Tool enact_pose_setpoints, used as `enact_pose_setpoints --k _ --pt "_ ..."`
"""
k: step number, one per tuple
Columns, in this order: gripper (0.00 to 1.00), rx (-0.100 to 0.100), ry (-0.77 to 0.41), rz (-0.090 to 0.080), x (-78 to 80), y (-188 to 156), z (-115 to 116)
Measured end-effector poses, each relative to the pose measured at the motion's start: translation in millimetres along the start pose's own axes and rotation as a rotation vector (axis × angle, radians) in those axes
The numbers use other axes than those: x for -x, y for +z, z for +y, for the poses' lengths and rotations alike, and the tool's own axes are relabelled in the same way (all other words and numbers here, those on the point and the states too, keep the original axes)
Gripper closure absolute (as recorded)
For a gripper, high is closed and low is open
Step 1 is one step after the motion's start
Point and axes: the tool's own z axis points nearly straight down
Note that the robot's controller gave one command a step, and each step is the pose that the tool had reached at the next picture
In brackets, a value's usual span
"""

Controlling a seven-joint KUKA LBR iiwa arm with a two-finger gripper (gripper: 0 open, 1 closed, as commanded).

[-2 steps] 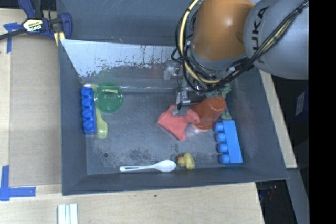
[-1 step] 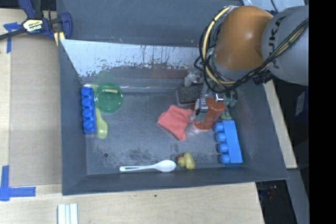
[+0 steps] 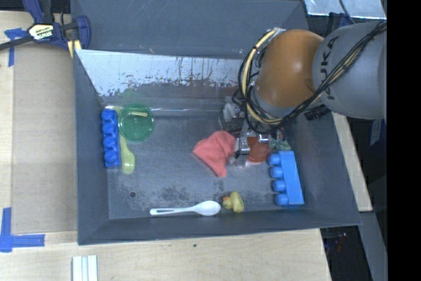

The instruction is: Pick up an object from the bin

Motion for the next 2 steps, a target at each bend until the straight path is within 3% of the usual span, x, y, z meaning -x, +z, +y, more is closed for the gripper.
enact_pose_setpoints --k 1,2 --pt "1.00 -0.002 0.041 -0.002 9.6 -8.5 -18.1" --pt "1.00 -0.002 0.042 -0.002 9.6 -8.5 -18.2"
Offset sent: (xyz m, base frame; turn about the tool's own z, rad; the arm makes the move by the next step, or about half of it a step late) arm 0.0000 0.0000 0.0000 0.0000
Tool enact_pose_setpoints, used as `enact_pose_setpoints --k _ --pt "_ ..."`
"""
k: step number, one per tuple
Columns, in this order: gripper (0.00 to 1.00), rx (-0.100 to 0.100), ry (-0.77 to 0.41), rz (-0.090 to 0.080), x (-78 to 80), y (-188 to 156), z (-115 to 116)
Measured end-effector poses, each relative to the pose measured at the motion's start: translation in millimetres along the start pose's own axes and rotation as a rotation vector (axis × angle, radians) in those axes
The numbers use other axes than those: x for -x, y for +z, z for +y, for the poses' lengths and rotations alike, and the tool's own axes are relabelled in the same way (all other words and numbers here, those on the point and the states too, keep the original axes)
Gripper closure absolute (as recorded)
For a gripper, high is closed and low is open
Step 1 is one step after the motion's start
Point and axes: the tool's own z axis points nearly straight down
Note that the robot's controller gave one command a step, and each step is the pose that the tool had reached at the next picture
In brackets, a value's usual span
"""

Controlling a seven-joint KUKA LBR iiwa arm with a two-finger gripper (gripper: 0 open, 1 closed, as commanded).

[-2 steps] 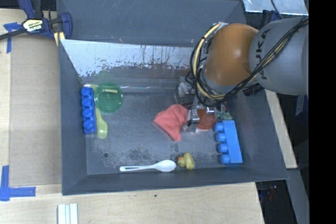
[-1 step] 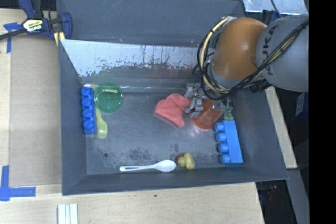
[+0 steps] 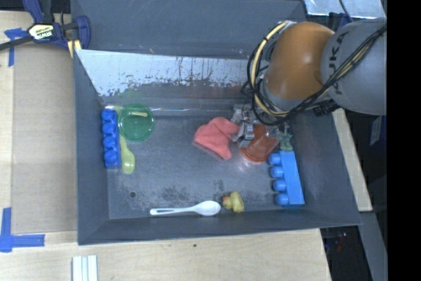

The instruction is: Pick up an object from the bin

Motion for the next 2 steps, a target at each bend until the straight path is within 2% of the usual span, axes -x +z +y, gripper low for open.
enact_pose_setpoints --k 1,2 --pt "1.00 -0.001 -0.026 0.007 -6.0 -57 8" --pt "1.00 -0.001 -0.026 0.003 0.5 -111 -12"
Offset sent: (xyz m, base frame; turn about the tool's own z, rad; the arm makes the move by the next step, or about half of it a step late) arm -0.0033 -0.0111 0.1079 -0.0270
